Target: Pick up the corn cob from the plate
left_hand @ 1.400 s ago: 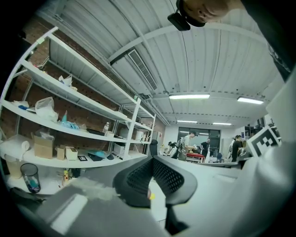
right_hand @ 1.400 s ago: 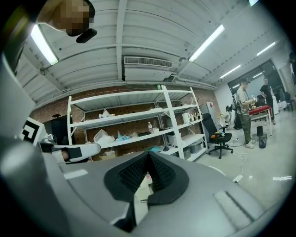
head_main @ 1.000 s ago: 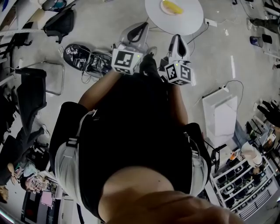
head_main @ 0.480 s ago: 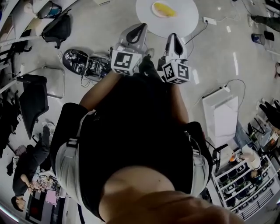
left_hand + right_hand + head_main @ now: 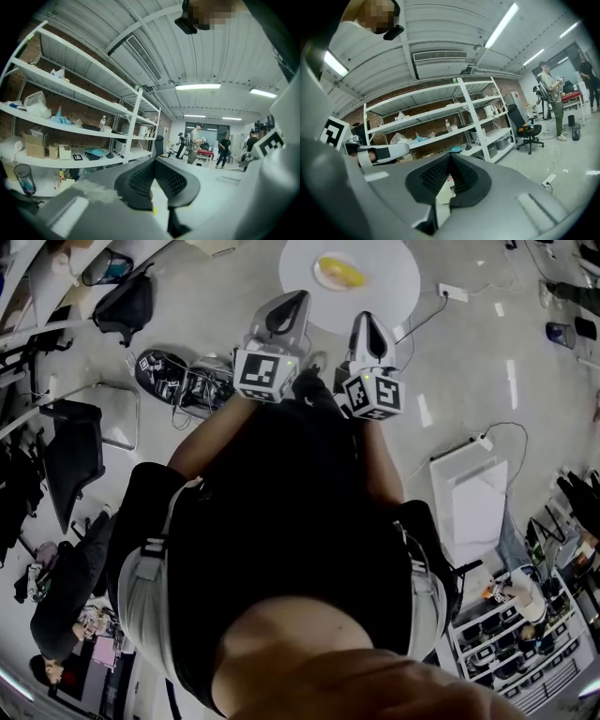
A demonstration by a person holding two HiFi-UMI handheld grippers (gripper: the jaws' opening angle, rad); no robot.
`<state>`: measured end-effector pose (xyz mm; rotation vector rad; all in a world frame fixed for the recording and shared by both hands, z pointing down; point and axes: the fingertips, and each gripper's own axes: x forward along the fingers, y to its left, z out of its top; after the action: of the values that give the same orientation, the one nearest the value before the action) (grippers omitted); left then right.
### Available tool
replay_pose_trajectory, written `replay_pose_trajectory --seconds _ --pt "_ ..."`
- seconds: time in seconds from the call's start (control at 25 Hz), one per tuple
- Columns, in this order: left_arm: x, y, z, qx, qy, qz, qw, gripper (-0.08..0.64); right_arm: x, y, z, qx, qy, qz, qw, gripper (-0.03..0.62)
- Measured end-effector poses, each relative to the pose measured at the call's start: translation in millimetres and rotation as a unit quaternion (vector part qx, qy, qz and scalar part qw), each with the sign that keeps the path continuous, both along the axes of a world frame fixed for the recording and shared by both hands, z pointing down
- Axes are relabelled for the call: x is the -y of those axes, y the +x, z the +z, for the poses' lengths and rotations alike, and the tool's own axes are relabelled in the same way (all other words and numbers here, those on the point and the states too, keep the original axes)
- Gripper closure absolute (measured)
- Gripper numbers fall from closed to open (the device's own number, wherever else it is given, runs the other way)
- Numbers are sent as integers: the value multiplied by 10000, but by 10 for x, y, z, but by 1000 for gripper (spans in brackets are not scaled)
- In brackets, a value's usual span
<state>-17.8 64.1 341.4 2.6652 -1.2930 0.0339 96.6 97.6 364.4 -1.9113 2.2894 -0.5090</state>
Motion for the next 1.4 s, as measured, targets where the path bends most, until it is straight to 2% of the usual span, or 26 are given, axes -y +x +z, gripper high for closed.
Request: replay_pose_trajectory --seconds 0.36,0.64,0.88,1.4 --pt "284 230 -41 -58 -75 -370 9993 554 274 212 44 37 -31 -292 9996 584" --pt "292 402 45 1 -154 -603 9981 554 388 413 160 12 -100 -515 9986 584" --pt "286 495 46 58 -166 -616 9979 554 443 507 259 117 -212 -543 9982 584" --pt "680 414 250 22 -382 -537 9978 554 751 368 564 68 -570 -519 9970 584"
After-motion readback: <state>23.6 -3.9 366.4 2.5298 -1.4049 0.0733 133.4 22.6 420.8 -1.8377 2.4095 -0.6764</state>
